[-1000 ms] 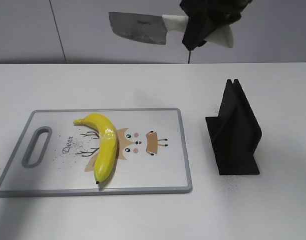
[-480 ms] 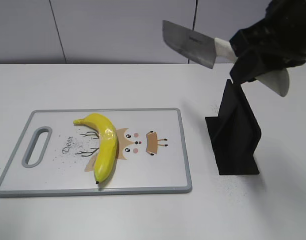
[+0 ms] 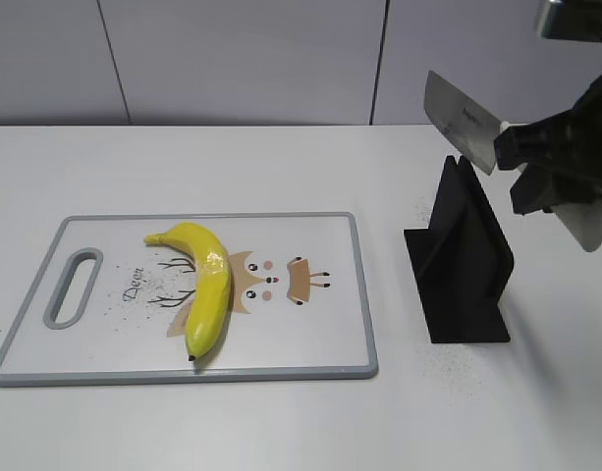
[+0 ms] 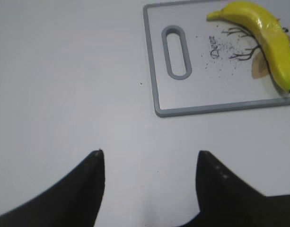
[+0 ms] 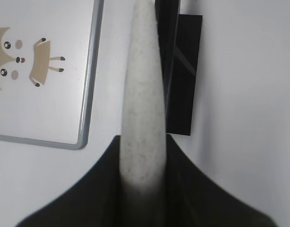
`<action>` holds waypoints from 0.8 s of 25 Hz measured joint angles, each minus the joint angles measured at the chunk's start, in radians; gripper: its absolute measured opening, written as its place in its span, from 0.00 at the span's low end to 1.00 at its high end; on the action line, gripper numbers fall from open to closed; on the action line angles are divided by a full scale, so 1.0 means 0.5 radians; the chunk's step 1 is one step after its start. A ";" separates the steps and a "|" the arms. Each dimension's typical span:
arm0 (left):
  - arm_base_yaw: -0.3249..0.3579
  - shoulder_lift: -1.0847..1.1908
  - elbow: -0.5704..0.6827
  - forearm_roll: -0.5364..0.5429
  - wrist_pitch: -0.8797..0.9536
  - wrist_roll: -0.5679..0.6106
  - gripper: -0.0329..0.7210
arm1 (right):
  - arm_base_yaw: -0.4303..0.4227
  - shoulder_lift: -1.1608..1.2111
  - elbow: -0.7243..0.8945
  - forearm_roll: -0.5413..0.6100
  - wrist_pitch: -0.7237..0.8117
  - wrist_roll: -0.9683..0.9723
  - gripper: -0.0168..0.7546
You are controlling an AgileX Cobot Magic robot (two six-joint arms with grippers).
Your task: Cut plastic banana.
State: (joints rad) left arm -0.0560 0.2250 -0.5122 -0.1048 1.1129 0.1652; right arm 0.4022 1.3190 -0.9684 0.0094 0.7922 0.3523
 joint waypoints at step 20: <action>0.000 -0.456 0.020 -0.009 -0.044 -0.014 0.80 | -0.002 -0.001 0.202 -0.082 -0.281 0.228 0.23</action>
State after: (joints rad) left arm -0.0560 -0.0032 -0.5021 -0.1093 1.0909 0.1584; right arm 0.4014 1.3183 -0.8674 -0.0315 0.6514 0.4665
